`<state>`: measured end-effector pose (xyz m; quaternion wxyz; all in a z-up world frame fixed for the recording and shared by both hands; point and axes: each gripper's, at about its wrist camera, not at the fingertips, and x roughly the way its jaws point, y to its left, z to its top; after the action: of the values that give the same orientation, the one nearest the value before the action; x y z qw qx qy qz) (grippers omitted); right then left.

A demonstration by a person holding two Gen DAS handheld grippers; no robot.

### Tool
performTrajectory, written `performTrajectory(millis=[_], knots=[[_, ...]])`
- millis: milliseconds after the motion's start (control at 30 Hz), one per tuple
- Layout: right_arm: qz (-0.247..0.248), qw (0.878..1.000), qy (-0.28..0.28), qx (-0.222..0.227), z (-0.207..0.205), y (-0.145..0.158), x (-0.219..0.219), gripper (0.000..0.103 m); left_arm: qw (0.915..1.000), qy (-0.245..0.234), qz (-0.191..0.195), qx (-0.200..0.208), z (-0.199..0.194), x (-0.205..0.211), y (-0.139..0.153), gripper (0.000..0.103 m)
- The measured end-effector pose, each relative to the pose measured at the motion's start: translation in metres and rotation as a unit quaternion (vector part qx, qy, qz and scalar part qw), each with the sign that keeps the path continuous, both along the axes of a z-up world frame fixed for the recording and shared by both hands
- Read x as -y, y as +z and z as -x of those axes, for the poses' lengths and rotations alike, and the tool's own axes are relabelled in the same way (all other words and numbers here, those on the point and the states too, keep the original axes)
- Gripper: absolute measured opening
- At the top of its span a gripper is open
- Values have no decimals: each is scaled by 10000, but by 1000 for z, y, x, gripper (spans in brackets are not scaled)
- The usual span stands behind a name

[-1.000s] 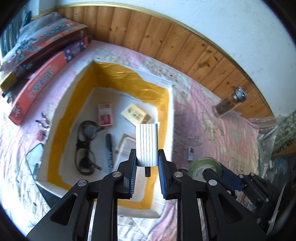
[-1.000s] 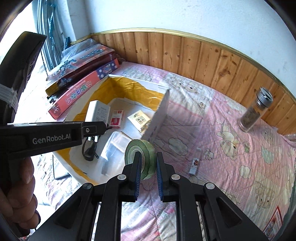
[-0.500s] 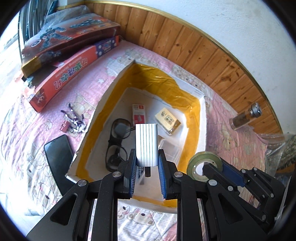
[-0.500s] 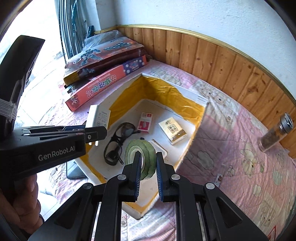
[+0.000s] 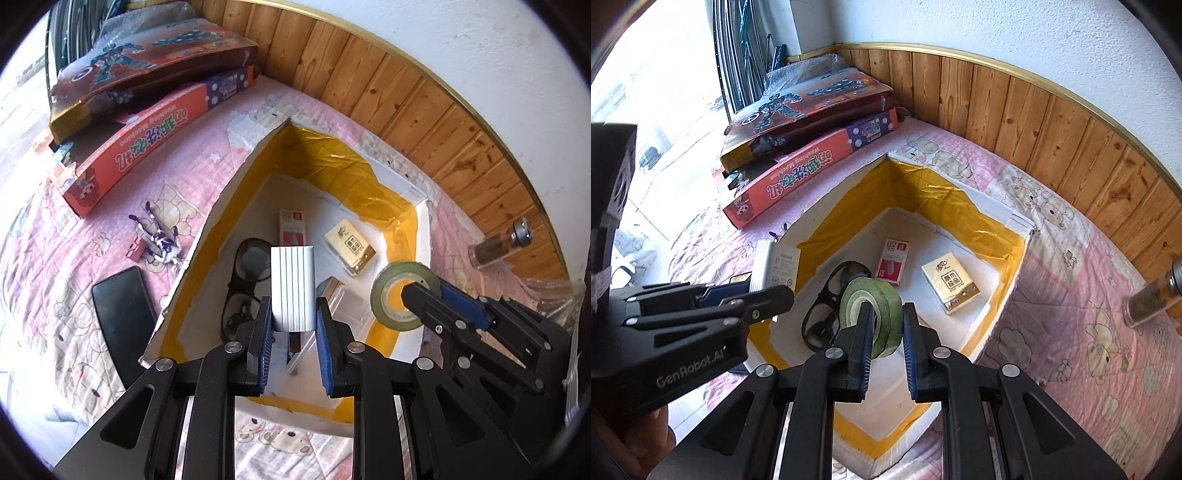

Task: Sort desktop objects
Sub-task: 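Carry the white charger and green tape roll over the white box with both tools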

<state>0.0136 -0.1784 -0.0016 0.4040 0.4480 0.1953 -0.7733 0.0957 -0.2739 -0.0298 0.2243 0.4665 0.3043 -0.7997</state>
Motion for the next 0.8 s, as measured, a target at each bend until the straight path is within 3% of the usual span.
performTrajectory(millis=[400,800], knots=[[-9,9991,85,403,49,-18,15,17,9996,-33,-164,241,18,0,-20,22],[-117,9963,259,811,98,-49,36,17,9938,-415,-892,521,31,-36,-53,22]])
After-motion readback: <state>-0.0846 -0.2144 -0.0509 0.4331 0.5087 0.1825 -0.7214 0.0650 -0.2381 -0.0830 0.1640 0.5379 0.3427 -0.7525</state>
